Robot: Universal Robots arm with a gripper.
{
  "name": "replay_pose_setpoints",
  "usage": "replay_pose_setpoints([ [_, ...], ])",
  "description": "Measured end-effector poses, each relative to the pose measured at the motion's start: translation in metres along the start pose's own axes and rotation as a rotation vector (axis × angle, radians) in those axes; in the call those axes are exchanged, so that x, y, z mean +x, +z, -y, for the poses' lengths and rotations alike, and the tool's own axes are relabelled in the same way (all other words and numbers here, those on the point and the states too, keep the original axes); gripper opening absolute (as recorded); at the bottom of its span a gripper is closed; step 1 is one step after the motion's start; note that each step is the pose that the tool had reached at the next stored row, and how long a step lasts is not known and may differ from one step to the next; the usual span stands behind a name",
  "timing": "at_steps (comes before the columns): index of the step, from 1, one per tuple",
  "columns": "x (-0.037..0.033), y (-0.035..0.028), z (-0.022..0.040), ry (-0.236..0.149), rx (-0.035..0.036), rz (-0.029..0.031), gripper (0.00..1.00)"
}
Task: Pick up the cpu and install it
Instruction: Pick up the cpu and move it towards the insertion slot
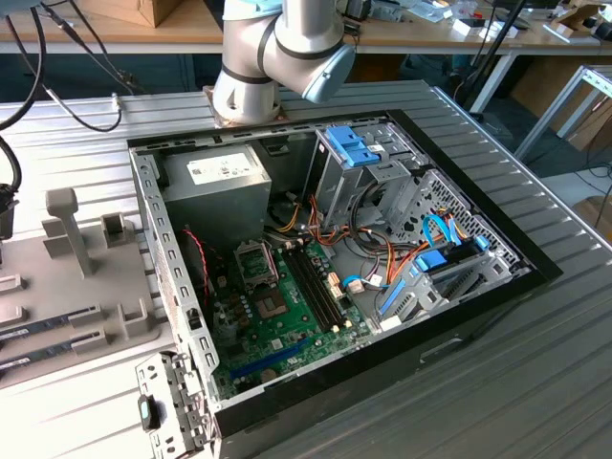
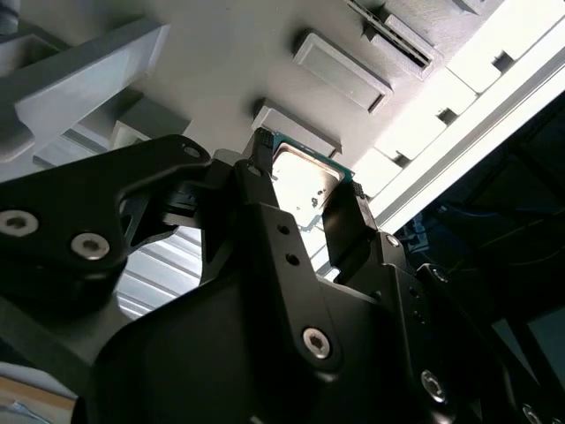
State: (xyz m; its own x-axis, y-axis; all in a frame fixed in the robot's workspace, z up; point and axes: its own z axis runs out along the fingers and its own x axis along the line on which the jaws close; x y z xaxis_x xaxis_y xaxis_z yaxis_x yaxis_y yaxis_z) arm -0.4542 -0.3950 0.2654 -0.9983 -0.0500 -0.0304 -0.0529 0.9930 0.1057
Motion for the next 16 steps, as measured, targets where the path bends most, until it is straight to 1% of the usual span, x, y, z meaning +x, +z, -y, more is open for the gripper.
replay_pose_setpoints([
  [10,-0.0003,-0.0106,-0.0011,0.000,-0.0060,0.0003,0.47],
  [12,-0.0004,-0.0147,-0.0016,0.000,-0.0076,0.0003,0.47],
  [16,-0.0006,-0.0193,-0.0021,0.000,-0.0097,0.0004,0.47],
])
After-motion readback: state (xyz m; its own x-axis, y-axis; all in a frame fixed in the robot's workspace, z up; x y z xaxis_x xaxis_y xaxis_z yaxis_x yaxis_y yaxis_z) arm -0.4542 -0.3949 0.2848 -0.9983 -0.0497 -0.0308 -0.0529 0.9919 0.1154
